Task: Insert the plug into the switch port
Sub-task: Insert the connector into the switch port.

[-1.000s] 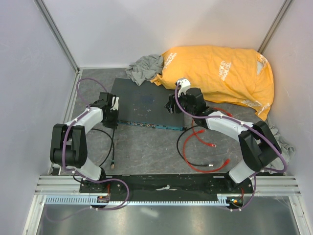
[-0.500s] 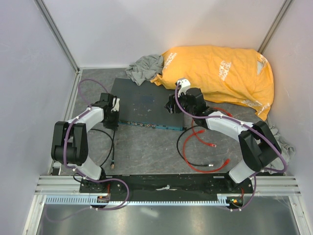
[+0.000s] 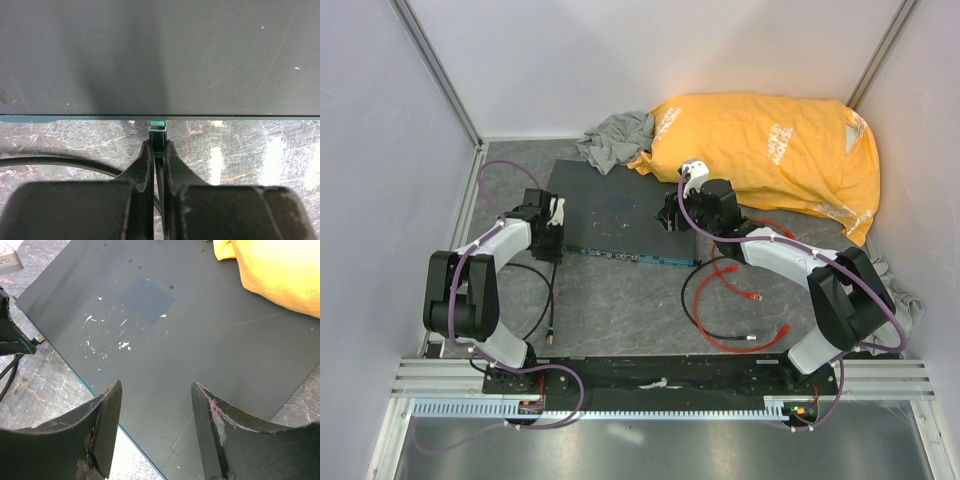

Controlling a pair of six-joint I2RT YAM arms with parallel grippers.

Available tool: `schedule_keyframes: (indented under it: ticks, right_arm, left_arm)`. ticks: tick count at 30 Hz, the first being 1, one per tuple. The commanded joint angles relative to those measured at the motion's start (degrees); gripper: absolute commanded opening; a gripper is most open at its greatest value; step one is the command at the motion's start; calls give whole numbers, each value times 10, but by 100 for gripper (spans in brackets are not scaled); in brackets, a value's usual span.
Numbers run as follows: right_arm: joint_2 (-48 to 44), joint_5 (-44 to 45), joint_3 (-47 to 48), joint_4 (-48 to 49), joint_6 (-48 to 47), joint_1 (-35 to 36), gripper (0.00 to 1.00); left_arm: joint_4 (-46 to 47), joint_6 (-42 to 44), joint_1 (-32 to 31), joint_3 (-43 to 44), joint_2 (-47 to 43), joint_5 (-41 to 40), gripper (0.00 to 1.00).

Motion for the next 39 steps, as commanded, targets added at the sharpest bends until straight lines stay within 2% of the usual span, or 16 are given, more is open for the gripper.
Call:
schedule_keyframes:
  ticks: [1, 15, 29, 39]
  right_arm:
    - [-10, -9, -2, 25, 3, 0, 65]
    - [-5, -13, -6, 35, 8, 0, 64]
    - [-4, -16, -7, 37, 10, 0, 65]
    - [-3, -17, -8, 38, 10, 0, 65]
  left_arm:
    - [31, 13, -2, 11, -17, 7, 1]
    - [28, 41, -30, 19, 3, -49, 1]
    - [26, 42, -42, 28, 12, -63, 1]
    - [69, 43, -41, 31, -8, -74, 2]
